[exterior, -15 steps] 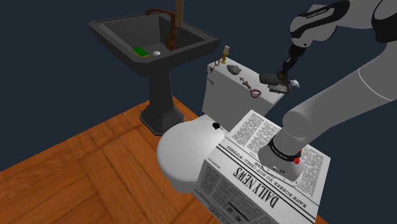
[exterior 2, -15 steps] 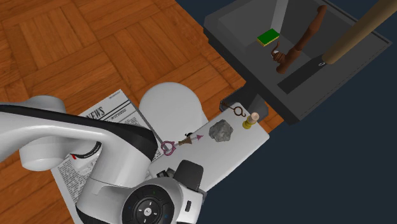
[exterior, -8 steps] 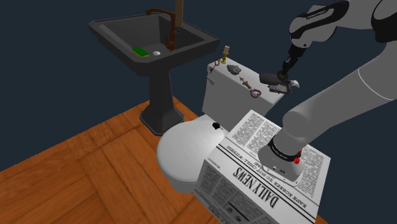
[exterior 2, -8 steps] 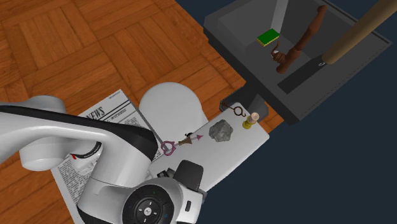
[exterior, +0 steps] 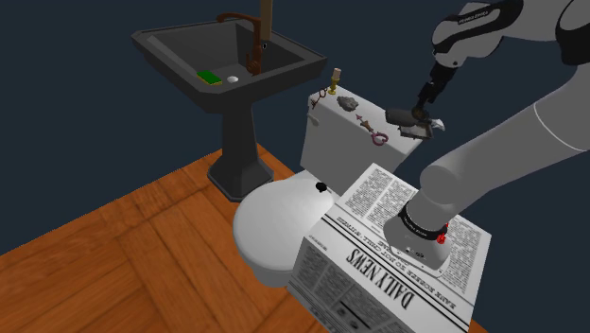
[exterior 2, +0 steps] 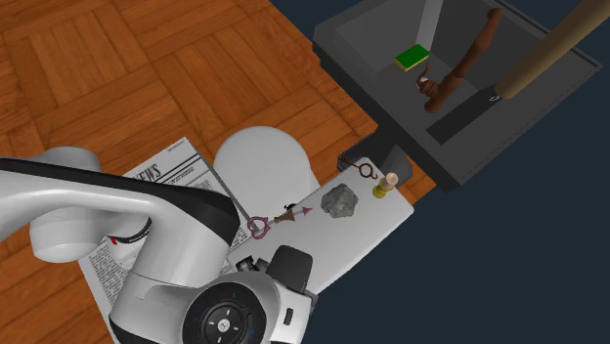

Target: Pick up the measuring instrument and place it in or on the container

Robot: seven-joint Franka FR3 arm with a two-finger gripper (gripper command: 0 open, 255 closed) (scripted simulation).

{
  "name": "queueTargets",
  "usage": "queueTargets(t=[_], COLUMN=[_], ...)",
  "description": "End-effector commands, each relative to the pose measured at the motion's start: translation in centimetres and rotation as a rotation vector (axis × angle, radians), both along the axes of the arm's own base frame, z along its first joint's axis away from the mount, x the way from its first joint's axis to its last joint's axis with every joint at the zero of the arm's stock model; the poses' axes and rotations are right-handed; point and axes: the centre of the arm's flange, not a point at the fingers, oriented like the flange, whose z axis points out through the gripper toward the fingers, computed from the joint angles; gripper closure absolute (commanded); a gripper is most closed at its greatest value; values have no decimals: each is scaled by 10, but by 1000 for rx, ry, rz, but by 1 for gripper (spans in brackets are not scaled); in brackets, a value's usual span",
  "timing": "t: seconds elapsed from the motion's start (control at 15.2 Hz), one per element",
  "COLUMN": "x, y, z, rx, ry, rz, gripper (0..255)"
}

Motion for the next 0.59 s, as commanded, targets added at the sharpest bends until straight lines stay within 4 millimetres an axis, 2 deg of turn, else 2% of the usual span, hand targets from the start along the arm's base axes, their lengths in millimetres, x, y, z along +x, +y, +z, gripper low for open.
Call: queueTargets(t=[0.0, 0.07, 0.53], x=[0, 1, 1], y=[-2, -3, -3], z=[23, 33, 33], rx=[1, 1, 1], ry=[1, 1, 1], rz=[0, 0, 0], gripper=[0, 0, 0])
